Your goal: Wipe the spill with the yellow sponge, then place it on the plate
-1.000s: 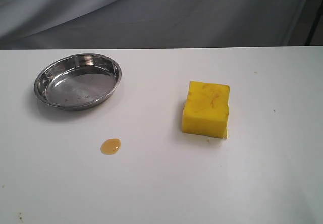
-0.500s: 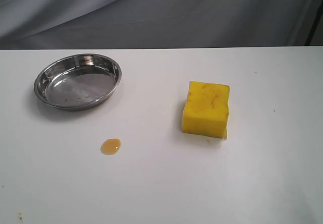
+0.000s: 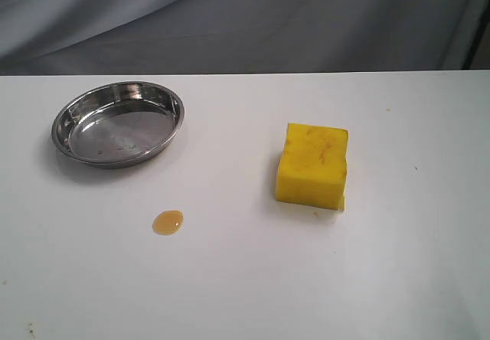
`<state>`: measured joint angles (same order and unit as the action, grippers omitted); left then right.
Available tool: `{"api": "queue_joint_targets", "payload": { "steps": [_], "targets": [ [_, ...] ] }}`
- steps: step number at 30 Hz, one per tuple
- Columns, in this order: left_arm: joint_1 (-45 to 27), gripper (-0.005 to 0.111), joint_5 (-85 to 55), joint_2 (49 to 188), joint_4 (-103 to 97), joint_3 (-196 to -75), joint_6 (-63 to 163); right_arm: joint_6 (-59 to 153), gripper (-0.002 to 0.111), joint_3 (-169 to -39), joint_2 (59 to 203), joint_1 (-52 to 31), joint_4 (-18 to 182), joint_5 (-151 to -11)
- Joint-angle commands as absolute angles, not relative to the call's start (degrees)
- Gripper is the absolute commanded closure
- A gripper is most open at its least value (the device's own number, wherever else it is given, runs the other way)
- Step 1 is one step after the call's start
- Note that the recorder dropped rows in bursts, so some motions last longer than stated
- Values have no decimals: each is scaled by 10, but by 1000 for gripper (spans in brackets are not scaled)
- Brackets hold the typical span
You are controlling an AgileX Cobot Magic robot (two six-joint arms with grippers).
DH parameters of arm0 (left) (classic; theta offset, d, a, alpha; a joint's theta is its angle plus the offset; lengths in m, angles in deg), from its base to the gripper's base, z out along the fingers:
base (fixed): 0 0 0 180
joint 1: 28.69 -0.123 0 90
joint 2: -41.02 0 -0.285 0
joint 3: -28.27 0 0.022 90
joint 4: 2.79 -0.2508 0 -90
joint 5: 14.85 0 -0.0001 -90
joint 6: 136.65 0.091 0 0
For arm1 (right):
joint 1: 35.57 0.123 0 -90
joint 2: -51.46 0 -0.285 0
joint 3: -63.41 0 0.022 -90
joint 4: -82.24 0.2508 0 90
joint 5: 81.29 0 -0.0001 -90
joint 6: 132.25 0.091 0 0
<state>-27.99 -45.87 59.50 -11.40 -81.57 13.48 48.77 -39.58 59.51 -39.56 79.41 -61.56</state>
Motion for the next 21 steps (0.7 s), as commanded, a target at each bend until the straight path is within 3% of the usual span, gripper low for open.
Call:
{"api": "queue_joint_targets", "payload": {
  "steps": [1, 12, 21],
  "targets": [
    [-277, 107, -457, 709, -188, -863, 87, 482, 108, -394, 592, -395, 797, -617],
    [-267, 107, -581, 1042, -575, -1029, -156, 482, 108, -394, 592, -395, 797, -617],
    [-246, 107, -578, 1156, -616, -1085, -191, 482, 108, -394, 592, -395, 797, -617]
  ]
}}
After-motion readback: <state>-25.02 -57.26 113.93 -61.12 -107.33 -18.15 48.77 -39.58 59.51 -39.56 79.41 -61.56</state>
